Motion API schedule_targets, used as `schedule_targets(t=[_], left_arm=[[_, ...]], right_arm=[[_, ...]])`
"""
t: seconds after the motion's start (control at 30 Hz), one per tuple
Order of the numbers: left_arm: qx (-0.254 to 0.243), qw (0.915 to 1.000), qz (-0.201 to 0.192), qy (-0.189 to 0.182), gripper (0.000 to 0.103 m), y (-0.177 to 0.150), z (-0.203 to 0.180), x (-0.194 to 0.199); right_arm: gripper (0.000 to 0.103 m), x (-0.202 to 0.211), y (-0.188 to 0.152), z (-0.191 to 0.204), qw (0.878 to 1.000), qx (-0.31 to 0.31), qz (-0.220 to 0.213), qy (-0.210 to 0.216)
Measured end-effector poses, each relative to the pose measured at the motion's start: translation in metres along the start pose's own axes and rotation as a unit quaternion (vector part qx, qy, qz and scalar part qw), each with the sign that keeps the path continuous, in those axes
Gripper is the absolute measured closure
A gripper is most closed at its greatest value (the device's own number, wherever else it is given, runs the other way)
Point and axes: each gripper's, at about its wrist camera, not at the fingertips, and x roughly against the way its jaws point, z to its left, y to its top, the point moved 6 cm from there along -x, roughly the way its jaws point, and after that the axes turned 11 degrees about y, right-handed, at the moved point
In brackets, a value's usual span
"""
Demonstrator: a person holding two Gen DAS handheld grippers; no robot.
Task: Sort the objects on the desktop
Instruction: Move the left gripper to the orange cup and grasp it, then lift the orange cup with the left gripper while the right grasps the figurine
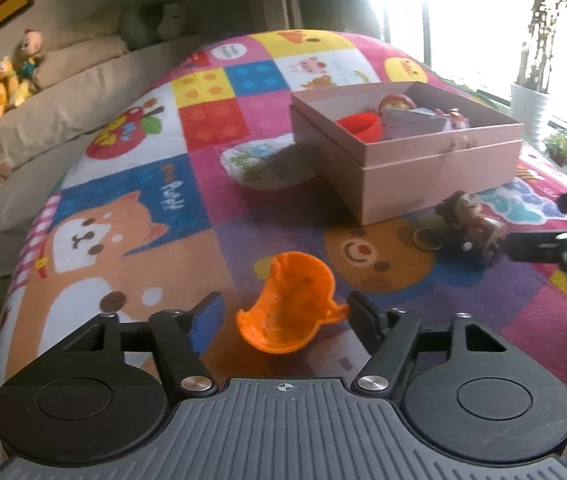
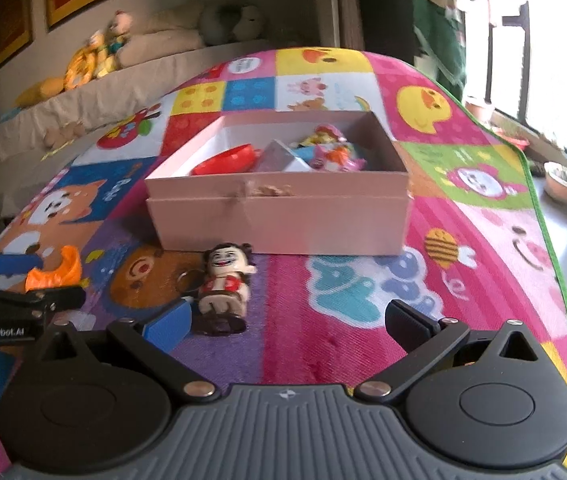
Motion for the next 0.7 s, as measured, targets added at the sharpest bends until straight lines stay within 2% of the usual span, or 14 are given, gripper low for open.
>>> schedule_targets(t=[0.07, 0.2, 0.27, 0.4, 0.43, 0.57, 0.7], left_arm=[[-0.004, 1.0, -0.003, -0.007, 0.036, -0.001, -0.003, 0.001], [-0.001, 0.9999, 0.002, -0.013, 0.042, -0.003, -0.004, -0.002], [0.005, 0.9999, 0.005, -0.015, 0.042, -0.004, -0.002, -0.004], [0.018, 0.9996, 0.01, -0.021, 0.041, -0.004, 0.0, -0.007], [0.022, 0.9994, 0.012, -0.022, 0.041, -0.004, 0.0, -0.008], [0.027, 0.9991, 0.015, -0.028, 0.043, -0.002, 0.001, -0.008], [0.013, 0.9992, -0.007, -0.036, 0.043, 0.011, 0.002, 0.008]], right_arm=[[0.002, -0.002, 0.004, 0.012, 1.0, 0.023, -0.002, 0.008], [0.022, -0.019, 0.015, 0.023, 0.999, 0.033, 0.02, 0.024], [0.031, -0.03, 0.018, 0.023, 0.999, 0.032, 0.034, 0.016], [0.057, -0.047, 0.022, 0.023, 0.997, 0.027, 0.068, 0.027], [0.06, -0.049, 0.022, 0.024, 0.996, 0.023, 0.076, 0.032], [0.06, -0.043, 0.024, 0.025, 0.995, 0.025, 0.084, 0.047], [0.06, -0.011, 0.037, 0.025, 0.993, 0.039, 0.078, 0.081]])
